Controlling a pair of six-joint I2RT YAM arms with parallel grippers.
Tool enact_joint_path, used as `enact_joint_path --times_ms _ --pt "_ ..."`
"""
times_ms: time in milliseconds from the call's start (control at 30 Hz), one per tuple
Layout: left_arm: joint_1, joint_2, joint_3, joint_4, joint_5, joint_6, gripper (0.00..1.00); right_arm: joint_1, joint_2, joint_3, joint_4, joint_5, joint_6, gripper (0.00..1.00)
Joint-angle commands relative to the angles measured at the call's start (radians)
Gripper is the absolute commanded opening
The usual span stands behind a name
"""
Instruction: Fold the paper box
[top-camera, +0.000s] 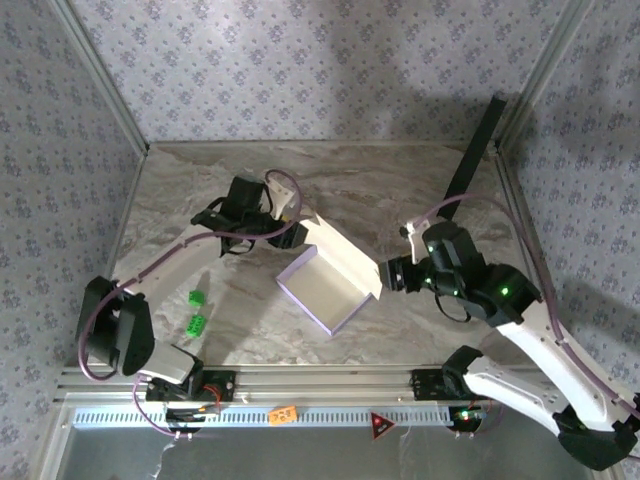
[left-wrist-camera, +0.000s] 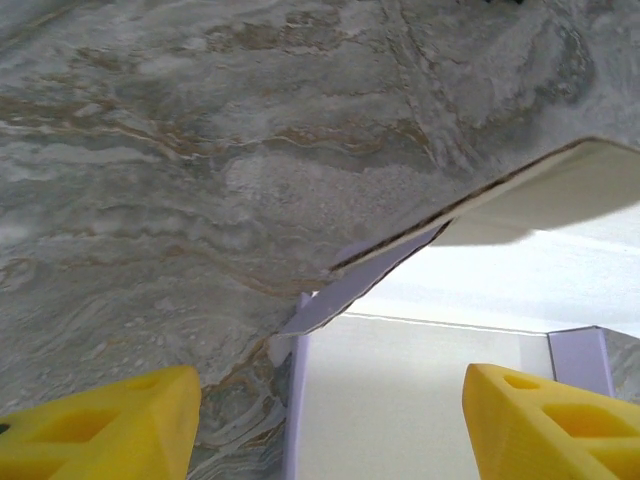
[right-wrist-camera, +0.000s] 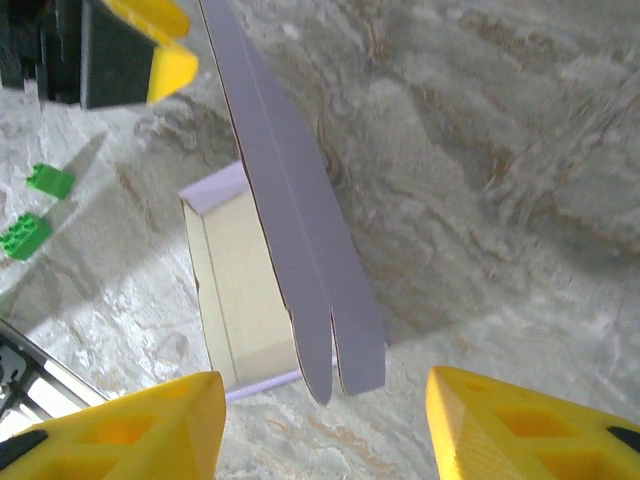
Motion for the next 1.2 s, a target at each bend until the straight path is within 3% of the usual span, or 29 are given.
enact_joint_path --times_ms 0,167,367,533,700,967,1167 --pt "0.003 0.044 0.049 0.021 0.087 0.072 0.70 0.047 -0.053 -0.120 0.086 0.026 0.040 0.56" --pt "0.003 0.089 0.064 0.028 0.151 0.090 0.63 0.090 -0.114 -0.302 0.258 0.017 -0.004 0.56" --pt "0.003 0.116 0.081 0.027 0.189 0.082 0.46 0.099 -0.082 -0.391 0.378 0.095 -0.013 0.51" --pt "0.003 0.116 0.088 0.014 0.195 0.083 0.28 0.089 -0.016 -0.382 0.416 0.122 0.022 0.32" --pt "0.002 0.088 0.070 0.011 0.178 0.075 0.19 0.086 0.029 -0.353 0.415 0.168 0.067 0.15" --pt "0.004 0.006 0.008 0.012 0.090 0.041 0.11 0.046 0.169 -0.256 0.486 0.190 0.000 0.10" --pt "0.030 -0.081 -0.062 -0.002 -0.063 -0.014 0.06 0.004 0.369 -0.133 0.577 0.135 -0.133 0.13"
